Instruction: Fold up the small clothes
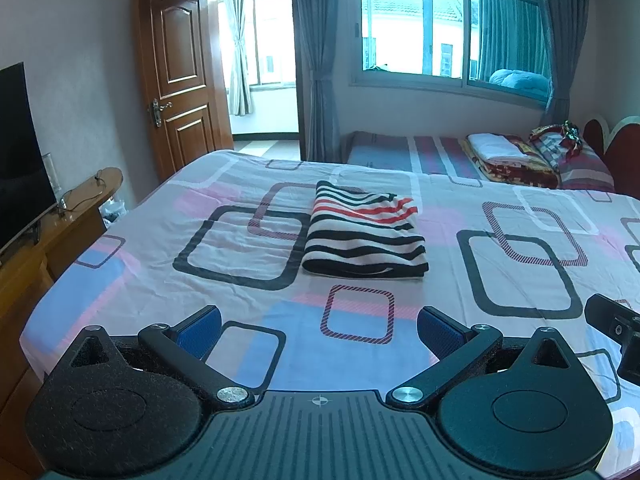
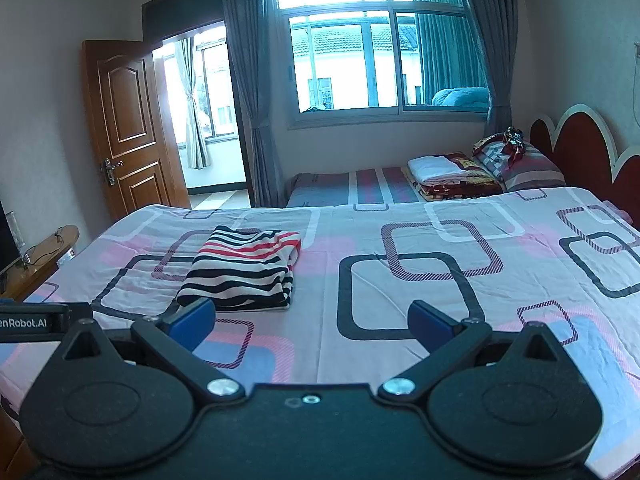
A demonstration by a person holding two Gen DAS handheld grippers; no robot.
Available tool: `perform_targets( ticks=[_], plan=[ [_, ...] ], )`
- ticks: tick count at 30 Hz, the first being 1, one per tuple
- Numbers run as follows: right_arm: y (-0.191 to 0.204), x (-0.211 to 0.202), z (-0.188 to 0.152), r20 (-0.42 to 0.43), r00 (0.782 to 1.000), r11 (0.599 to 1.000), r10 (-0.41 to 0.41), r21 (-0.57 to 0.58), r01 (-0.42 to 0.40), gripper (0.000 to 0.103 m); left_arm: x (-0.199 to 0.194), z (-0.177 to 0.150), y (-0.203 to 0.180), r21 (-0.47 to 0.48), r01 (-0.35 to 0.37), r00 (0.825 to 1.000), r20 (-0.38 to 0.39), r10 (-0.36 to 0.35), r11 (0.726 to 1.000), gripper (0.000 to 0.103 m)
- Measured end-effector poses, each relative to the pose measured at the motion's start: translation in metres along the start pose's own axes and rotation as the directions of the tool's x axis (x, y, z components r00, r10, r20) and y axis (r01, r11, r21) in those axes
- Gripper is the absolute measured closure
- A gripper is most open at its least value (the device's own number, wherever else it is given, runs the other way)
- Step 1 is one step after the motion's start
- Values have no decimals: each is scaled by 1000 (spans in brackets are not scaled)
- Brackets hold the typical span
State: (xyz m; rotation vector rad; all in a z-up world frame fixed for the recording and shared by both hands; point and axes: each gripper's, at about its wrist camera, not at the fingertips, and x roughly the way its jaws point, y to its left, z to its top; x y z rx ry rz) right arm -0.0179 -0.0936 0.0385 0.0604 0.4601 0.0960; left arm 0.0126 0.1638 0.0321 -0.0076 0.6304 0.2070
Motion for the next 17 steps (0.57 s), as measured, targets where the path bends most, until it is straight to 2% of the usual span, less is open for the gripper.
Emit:
perform_targets(
  ticks=[10,17],
  plan=[
    [1,4,-1,-14,1000,1000,3,-10,-3,1,2,-2,-3,13,3,1000,6,-3,1000,0],
    [2,9,-2,-25,1000,1000,6,-16,-6,1,7,-1,-9,26,30,999,33,-31,999,0]
  ],
)
